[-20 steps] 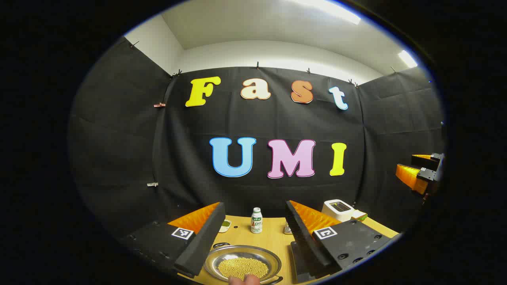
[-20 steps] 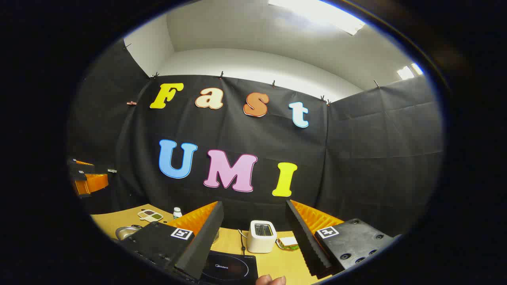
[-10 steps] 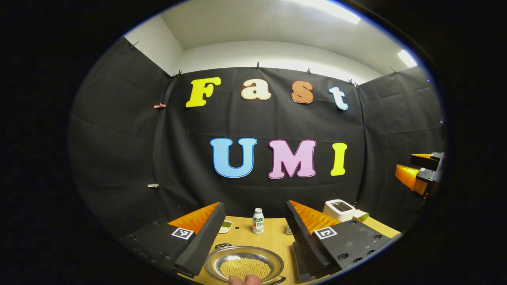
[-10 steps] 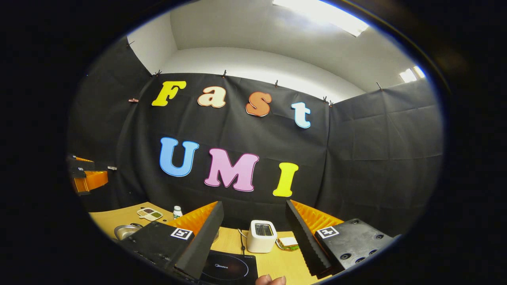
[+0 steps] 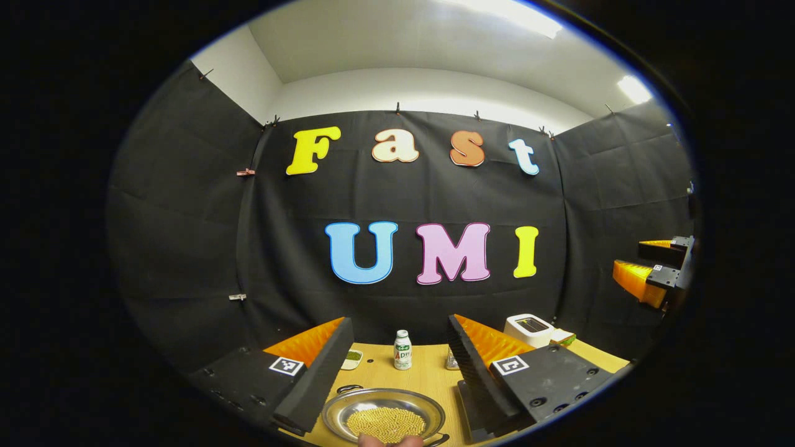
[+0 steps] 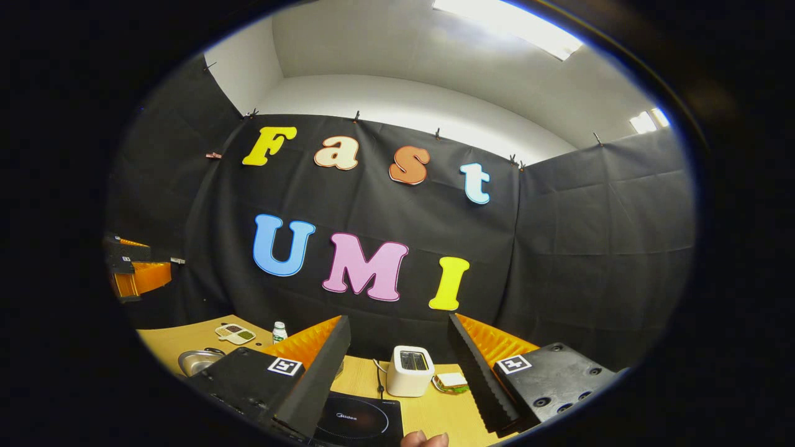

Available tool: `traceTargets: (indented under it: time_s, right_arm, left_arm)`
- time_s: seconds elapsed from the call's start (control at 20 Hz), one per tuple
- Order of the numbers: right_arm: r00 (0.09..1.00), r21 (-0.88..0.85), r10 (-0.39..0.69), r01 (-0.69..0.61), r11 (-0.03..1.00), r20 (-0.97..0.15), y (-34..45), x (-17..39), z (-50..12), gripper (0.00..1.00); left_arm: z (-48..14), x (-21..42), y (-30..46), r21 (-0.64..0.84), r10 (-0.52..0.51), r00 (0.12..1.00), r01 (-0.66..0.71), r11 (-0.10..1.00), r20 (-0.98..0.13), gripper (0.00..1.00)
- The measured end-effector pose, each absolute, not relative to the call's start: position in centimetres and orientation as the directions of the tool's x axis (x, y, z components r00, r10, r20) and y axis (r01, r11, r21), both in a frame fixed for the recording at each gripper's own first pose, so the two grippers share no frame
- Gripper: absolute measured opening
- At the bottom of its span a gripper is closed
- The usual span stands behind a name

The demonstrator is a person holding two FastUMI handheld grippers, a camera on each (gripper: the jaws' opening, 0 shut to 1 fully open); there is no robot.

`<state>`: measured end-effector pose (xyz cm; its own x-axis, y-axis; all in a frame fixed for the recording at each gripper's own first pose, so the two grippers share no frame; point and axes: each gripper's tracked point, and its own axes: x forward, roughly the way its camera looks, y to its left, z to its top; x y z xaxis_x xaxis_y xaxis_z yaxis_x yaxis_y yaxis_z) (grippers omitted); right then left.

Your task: First push the handle of the pot to place it horizontally, then grasp the pot with both hands and set it on the induction cooktop.

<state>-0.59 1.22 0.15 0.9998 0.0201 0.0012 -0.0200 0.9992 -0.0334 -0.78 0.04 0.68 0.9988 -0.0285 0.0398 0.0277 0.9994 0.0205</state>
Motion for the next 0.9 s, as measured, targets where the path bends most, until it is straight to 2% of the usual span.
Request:
traceTargets:
  time_s: [0.15,0.4,0.5,0.65,0.9]
  right_arm:
    - [1.0,-0.038,0.024,-0.024,0.999,-0.004,1.2,-0.6,0.0,0.98]
    - [1.0,-0.04,0.023,-0.023,0.999,-0.005,1.3,-0.6,0.2,0.98]
    - [1.0,-0.046,0.029,-0.029,0.999,0.0,1.6,-0.5,0.3,0.98]
    - [0.999,-0.047,0.035,-0.035,0.998,0.0,2.0,-0.6,0.2,0.98]
    - [0.999,-0.044,0.039,-0.04,0.998,-0.024,2.1,-1.1,-0.7,0.98]
  left_arm:
    - [1.5,-1.2,-0.1,0.018,-0.033,0.997,0.032,0.999,0.069,0.93]
    - [2.2,-2.0,-0.7,0.034,-0.066,0.994,0.063,0.997,0.091,0.32]
    - [1.5,-2.2,-1.3,0.036,-0.1,0.993,0.098,0.995,0.06,0.07]
    - [-0.3,-2.7,-2.1,0.024,-0.15,0.988,0.15,0.988,-0.024,0.05]
    - [-5.9,-3.2,-0.6,-0.032,-0.16,0.96,0.157,0.987,-0.229,0.05]
